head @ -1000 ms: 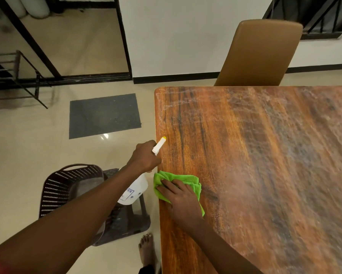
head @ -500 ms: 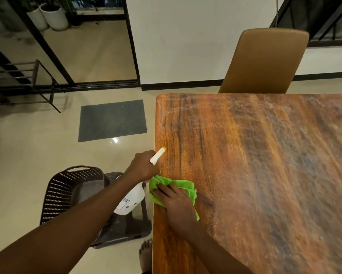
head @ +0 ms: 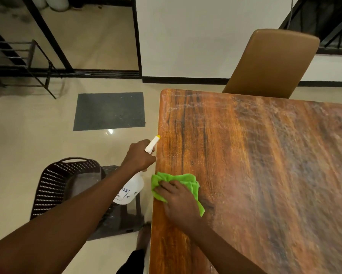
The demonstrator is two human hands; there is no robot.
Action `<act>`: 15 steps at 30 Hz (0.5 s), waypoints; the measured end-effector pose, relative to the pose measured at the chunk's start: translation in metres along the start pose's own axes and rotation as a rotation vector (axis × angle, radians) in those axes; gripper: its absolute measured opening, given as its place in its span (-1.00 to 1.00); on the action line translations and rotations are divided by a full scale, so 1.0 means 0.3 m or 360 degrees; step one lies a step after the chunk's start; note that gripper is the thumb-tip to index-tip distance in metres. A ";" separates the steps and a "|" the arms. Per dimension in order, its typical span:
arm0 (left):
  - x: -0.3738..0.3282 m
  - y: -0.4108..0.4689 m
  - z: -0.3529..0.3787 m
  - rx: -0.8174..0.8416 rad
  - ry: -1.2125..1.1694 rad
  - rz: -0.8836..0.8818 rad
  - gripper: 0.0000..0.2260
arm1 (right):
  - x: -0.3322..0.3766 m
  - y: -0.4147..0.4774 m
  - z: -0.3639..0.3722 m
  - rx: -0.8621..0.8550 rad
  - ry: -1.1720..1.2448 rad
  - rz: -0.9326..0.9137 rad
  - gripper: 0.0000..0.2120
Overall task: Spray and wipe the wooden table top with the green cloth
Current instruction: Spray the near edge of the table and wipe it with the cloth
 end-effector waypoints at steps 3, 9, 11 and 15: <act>0.002 0.027 -0.004 0.0004 -0.0023 -0.0004 -0.85 | -0.009 0.012 -0.007 0.0013 -0.0031 -0.0036 -0.66; 0.034 0.055 -0.015 0.0021 0.0012 -0.0007 -0.81 | -0.080 0.155 -0.004 0.0011 -0.0059 0.0135 -0.63; 0.046 0.067 -0.023 0.0006 0.0007 -0.0019 -0.82 | -0.080 0.167 0.000 0.0003 -0.0054 0.0159 -0.63; 0.067 0.083 -0.017 0.0029 -0.0033 -0.0062 -0.83 | -0.035 0.075 0.019 0.0067 -0.0007 0.0045 -0.62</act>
Point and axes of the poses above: each hand's wrist, its own y-axis towards the middle knuckle, its own z-axis out of the palm, x = y × z, the point moved 2 cm from there along y, towards the middle knuckle, and after that the axes turned 9 degrees about -z, right-handed, at the moved point
